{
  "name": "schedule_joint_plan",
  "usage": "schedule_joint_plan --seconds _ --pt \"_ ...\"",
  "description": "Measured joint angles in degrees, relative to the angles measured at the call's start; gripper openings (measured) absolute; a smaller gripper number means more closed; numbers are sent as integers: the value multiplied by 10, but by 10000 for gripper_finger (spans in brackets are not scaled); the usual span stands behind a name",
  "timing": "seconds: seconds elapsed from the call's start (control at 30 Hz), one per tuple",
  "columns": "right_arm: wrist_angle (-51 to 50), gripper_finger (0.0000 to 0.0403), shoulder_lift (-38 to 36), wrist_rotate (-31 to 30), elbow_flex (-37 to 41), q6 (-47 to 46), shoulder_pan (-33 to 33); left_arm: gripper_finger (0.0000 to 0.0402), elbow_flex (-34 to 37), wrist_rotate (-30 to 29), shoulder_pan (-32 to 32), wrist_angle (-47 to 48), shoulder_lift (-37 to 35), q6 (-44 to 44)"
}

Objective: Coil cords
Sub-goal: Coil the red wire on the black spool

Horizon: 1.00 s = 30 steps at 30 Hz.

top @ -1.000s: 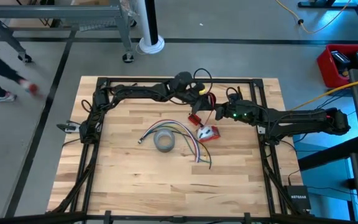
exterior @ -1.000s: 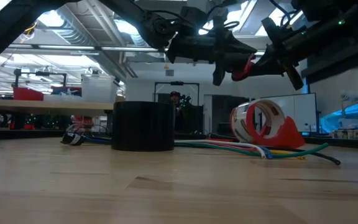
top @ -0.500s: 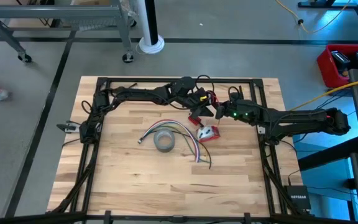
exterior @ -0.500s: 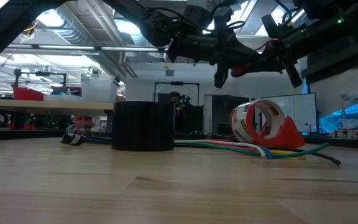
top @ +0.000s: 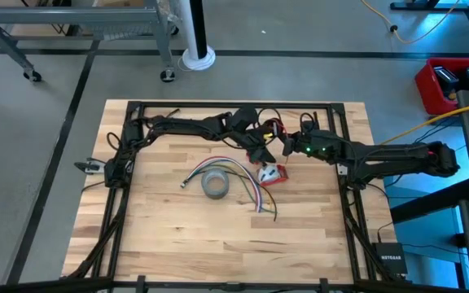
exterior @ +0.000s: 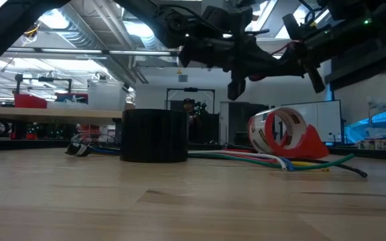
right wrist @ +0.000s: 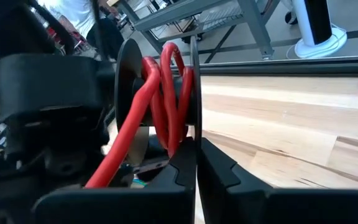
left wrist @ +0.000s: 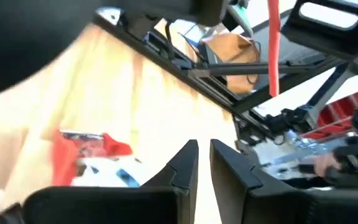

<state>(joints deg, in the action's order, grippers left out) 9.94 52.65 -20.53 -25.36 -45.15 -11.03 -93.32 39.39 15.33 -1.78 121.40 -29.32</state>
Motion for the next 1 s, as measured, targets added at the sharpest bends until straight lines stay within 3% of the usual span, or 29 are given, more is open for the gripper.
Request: schedule_joint_plan --seconds 0.1,0.33,0.87,1.0 --pt "-10 3 -9 0 0 5 0 25 0 9 10 16 -2 0" --pt "-50 3 -50 -31 0 6 0 2 0 3 9 13 -28 91" --pt "-70 3 -87 -45 0 9 0 9 0 -17 -66 19 -29 208" --pt "-70 3 -87 -45 0 9 0 35 0 -36 -68 20 -29 205"
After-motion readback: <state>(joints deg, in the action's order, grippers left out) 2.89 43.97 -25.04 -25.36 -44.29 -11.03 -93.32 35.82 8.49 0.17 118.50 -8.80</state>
